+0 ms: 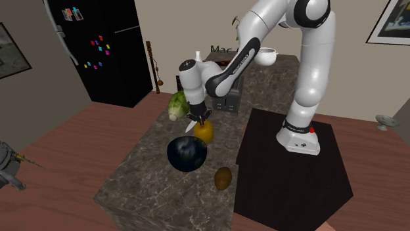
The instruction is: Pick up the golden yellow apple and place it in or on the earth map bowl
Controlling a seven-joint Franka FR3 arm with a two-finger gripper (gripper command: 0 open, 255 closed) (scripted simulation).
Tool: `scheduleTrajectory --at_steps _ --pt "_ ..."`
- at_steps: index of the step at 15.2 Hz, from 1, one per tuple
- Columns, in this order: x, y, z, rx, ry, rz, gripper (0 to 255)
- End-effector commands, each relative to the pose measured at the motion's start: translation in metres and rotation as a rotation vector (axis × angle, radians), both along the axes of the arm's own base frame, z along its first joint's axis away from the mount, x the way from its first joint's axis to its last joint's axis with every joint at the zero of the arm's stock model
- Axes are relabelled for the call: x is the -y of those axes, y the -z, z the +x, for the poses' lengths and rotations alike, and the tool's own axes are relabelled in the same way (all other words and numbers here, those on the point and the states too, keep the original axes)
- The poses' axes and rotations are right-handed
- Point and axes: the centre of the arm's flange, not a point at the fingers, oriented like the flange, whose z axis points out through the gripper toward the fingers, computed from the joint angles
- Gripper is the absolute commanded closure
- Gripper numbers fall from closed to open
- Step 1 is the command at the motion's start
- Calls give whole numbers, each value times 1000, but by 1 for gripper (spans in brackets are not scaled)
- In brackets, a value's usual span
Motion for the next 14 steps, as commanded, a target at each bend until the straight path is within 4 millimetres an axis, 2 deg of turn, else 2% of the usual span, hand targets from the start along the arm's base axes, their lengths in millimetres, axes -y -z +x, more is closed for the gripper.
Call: scheduleTrajectory --at_steps 1,14 --pt "0 -11 0 0 0 0 255" --pt "0 -79 0 0 0 0 255"
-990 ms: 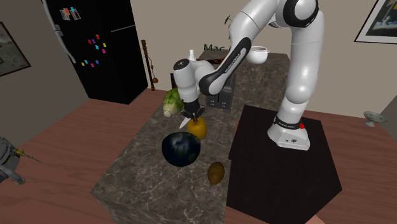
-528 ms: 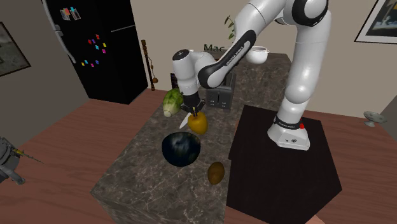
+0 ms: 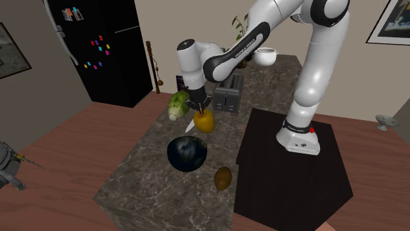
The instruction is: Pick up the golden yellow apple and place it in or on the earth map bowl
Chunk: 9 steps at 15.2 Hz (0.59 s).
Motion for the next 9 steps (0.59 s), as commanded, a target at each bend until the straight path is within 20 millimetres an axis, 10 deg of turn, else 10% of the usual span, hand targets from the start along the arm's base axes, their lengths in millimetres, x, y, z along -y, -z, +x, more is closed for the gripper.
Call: scheduleTrajectory --at_steps 1,9 --pt "-1 -10 -1 0 0 0 255" --pt "-1 -53 -1 0 0 0 255"
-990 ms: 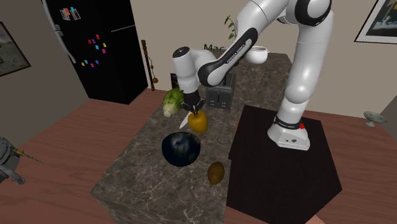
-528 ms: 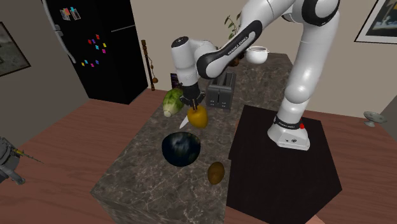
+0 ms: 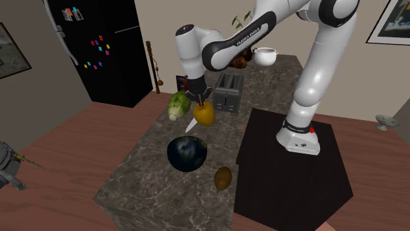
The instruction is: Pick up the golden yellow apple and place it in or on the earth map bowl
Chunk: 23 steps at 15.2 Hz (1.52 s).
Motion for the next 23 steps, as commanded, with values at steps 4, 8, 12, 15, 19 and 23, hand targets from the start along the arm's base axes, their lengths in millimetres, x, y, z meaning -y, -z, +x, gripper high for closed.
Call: scheduleTrajectory --at_steps 4,8,12,15,19,23 --pt "-1 -26 -1 0 0 0 255" --pt "-1 -47 -1 0 0 0 255" --pt "-1 -68 -1 0 0 0 255" --pt "-38 -82 0 0 0 0 255" --pt "-87 -100 1 0 0 0 255" --pt "-137 -118 2 0 0 0 255"
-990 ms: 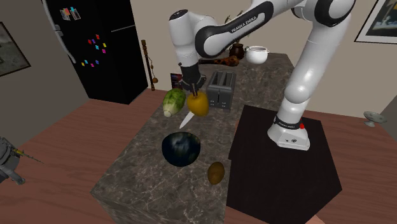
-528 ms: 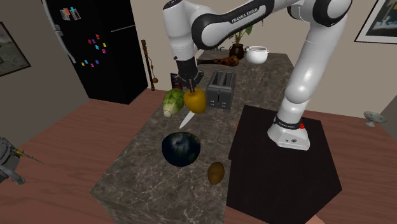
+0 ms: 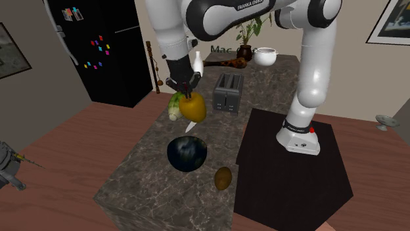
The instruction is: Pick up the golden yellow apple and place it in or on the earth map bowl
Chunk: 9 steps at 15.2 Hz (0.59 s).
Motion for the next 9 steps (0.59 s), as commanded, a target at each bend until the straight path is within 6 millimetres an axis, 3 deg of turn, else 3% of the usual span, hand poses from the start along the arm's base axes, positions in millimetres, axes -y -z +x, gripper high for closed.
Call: scheduleTrajectory --at_steps 1,6,9 --pt "-26 -9 1 0 5 -2 255" --pt "-86 -31 3 0 5 -2 255" --pt "-86 -15 3 0 5 -2 255"
